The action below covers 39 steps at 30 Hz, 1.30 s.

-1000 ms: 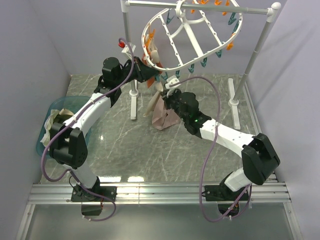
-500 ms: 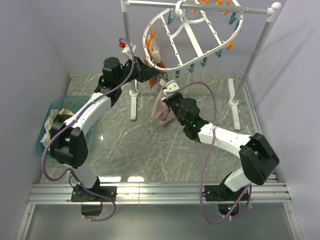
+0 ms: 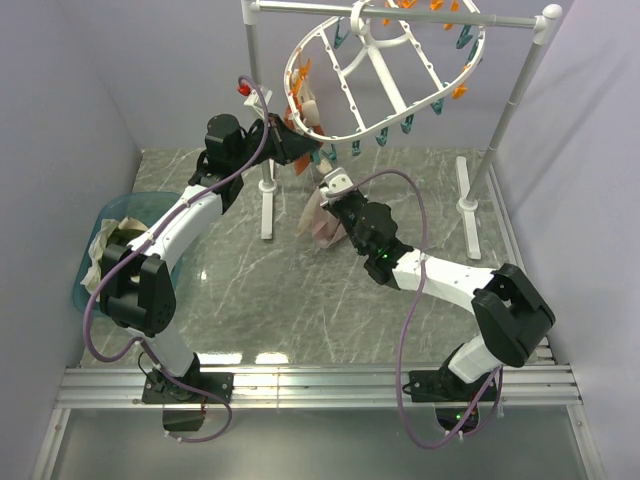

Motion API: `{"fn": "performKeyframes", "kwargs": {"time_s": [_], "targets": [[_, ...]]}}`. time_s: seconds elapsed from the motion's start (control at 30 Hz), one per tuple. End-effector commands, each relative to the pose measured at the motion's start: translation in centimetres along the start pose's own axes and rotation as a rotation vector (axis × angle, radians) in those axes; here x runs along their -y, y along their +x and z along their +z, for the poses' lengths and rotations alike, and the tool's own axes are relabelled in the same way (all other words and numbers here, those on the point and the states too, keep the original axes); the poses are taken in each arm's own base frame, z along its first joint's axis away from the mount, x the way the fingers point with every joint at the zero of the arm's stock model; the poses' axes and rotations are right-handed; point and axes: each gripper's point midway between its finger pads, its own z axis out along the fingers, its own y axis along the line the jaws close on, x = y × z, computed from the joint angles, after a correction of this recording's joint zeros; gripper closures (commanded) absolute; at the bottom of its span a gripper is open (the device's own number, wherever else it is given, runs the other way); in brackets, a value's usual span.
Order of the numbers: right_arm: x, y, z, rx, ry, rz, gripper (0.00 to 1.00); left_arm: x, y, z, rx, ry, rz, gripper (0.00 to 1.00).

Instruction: Clip the underwear to the hanger

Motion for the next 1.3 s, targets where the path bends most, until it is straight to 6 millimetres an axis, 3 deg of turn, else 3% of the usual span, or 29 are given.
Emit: {"fn": "performKeyframes", "kwargs": {"time_s": [0.0, 0.47, 1.03, 1.27], "targets": [[-0.3, -0.2, -0.3, 0.013, 0.012, 0.004, 1.00, 1.0, -1.0, 0.1, 0.012, 0.021, 0.007, 1.00], [-1.8, -0.5, 0.5, 0.003, -0.029, 0.030, 1.00, 0.9, -0.8, 0.0, 0.004, 0.012, 0.005, 1.00], [-1.1, -2.7, 1.4, 0.038, -0.003, 0.059, 1.00, 0.8, 0.0, 0.0, -0.019, -0.004, 0.008, 1.00], [-1.1, -2.4, 1.5, 0.024, -0.002, 0.061, 1.00, 0.9, 0.3, 0.0, -0.026, 0.001, 0.002, 1.00]]}}
